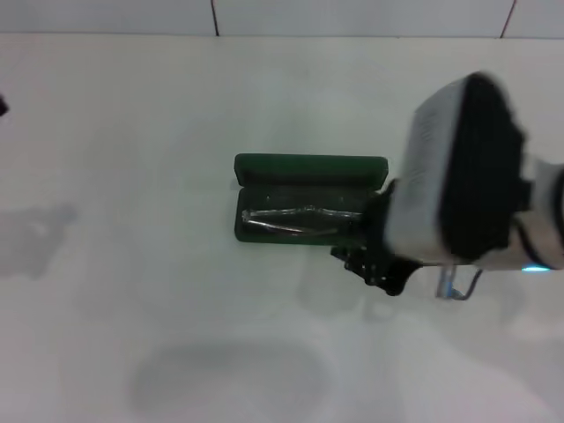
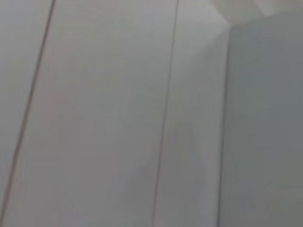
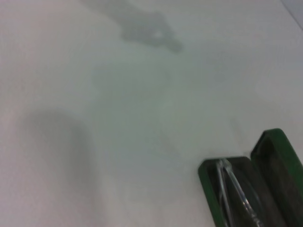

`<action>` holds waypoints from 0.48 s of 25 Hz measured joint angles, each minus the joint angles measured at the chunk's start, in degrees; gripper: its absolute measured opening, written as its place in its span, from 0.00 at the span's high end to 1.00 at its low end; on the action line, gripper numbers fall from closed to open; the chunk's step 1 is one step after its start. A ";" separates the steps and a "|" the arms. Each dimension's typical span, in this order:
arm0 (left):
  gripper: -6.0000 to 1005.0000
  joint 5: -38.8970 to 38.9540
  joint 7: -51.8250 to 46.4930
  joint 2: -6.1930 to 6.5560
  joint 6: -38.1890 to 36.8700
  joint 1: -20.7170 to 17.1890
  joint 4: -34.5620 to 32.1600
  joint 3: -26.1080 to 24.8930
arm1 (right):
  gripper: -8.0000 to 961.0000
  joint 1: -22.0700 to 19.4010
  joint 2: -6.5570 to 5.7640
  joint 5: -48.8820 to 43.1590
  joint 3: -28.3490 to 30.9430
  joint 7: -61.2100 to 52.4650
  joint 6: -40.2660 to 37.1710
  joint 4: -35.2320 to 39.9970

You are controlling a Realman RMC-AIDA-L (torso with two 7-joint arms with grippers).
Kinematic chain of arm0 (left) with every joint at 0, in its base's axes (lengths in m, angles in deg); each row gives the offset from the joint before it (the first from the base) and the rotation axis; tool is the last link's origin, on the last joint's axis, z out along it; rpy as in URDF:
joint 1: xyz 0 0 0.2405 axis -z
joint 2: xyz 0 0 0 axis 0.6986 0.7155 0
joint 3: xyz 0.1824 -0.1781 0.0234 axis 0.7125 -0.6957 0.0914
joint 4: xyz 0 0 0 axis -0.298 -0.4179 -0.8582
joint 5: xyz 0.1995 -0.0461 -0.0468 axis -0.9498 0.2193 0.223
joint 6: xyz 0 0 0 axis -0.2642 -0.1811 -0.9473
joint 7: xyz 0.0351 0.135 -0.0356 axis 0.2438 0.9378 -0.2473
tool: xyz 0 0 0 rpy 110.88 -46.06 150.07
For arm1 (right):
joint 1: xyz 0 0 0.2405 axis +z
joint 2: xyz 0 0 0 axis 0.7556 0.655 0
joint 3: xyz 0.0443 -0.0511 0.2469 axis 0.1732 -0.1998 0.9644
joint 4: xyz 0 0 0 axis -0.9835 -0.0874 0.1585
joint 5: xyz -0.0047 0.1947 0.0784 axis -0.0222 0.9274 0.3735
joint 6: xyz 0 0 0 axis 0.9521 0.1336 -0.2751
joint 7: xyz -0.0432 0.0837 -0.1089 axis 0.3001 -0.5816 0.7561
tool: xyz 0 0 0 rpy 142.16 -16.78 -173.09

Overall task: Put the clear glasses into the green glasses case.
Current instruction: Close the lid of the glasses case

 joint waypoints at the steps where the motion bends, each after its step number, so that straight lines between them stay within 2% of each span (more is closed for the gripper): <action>1: 0.92 -0.24 0.02 -0.15 0.00 0.41 -0.05 0.15 | 0.74 -1.13 -0.06 3.80 2.76 1.68 -0.43 0.03; 4: 0.92 -0.42 -0.09 -0.35 0.00 1.33 -0.11 0.33 | 0.74 -3.24 -0.07 15.65 11.51 7.97 -2.80 -0.76; 5: 0.92 -0.56 -0.11 -0.35 0.00 1.56 -0.11 0.32 | 0.74 -4.07 -0.05 23.86 17.62 12.48 -5.83 -1.94; 6: 0.92 -0.69 -0.21 -0.36 0.00 1.83 -0.11 0.32 | 0.74 -4.07 -0.05 23.86 17.62 12.48 -5.83 -1.94; 10: 0.92 -0.86 -0.56 -0.46 -0.05 2.74 0.02 0.32 | 0.74 -5.07 -0.05 38.84 31.40 20.73 -14.94 -6.48; 12: 0.92 -1.03 -0.71 -0.99 -0.07 3.89 0.29 0.31 | 0.74 -5.21 -0.07 47.13 39.58 25.37 -21.30 -11.06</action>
